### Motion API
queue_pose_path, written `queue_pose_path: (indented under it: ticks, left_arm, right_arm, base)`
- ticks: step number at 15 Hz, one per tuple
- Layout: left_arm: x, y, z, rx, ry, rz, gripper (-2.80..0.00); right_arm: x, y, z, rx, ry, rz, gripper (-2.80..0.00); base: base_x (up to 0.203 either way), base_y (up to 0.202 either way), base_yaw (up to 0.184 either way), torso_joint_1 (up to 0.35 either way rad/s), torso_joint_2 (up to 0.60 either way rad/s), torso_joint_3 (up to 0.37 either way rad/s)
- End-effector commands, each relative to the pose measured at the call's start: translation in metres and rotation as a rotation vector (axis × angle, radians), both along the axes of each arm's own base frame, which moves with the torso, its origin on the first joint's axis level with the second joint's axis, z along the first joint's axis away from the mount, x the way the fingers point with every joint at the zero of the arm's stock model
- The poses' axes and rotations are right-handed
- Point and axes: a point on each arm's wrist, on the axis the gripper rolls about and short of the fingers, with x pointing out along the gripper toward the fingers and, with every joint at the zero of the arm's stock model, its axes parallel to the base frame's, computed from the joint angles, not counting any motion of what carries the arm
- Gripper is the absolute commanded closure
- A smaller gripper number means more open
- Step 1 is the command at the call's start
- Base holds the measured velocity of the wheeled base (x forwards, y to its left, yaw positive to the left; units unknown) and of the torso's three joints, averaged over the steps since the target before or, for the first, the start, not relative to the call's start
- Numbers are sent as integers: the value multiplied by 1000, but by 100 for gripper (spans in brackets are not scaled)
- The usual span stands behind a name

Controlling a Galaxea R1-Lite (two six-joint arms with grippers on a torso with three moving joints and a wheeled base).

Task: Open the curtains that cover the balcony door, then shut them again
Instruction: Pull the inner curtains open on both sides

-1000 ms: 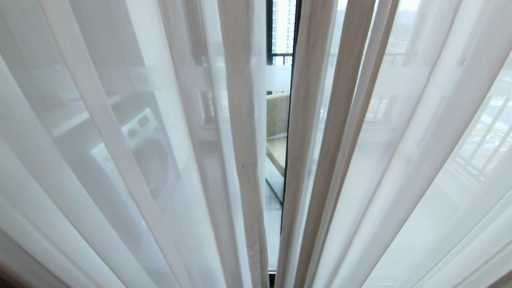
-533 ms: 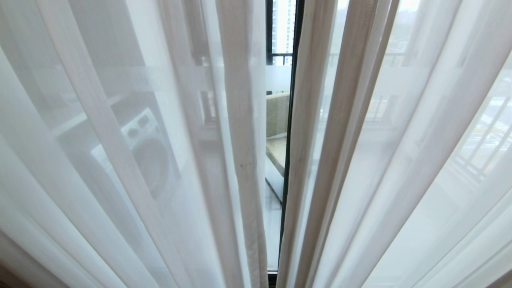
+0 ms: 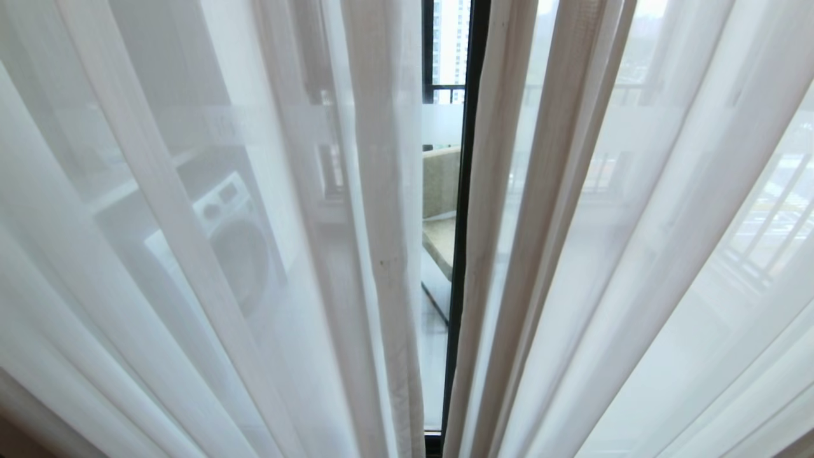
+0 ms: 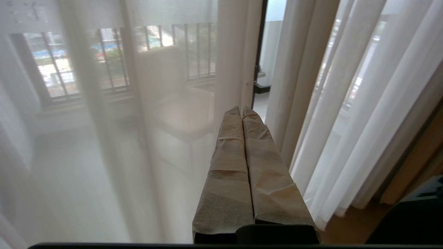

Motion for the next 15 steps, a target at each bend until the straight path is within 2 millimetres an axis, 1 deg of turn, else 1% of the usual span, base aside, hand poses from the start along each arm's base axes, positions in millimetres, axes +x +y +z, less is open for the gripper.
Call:
queue_pose_path:
  ticks: [1,2,4,7,10,12,15]
  left_arm:
    - [25,-8,32,14,41,-180,0]
    - [31,-13,45,17,41,-254,0]
    - [44,-23,66,21,46,-349,0]
    - [65,-44,89,42,81,-461,0]
    - [90,-67,106,78,87,-485,0]
    - [105,-80,116,113,61,-472,0]
    - [121,-95,130,151,49,-418,0]
  right_arm:
    - [0,0,0,-1,-1,1,0]
    - [0,0,0,-1,-1,1,0]
    - [0,0,0,-1,-1,1,0]
    - [0,0,0,-1,-1,1,0]
    - [0,0,0,-1,-1,1,0]
    - [0,0,0,-1,-1,1,0]
    - [0,0,0,-1,-1,1,0]
  base:
    - [0,0,0,0,0,0]
    - [0,0,0,0,0,0]
    - [0,0,0,0,0,0]
    - [0,0,0,0,0,0]
    - [0,0,0,0,0,0]
    - [0,0,0,0,0,0]
    - [0,0,0,0,0,0]
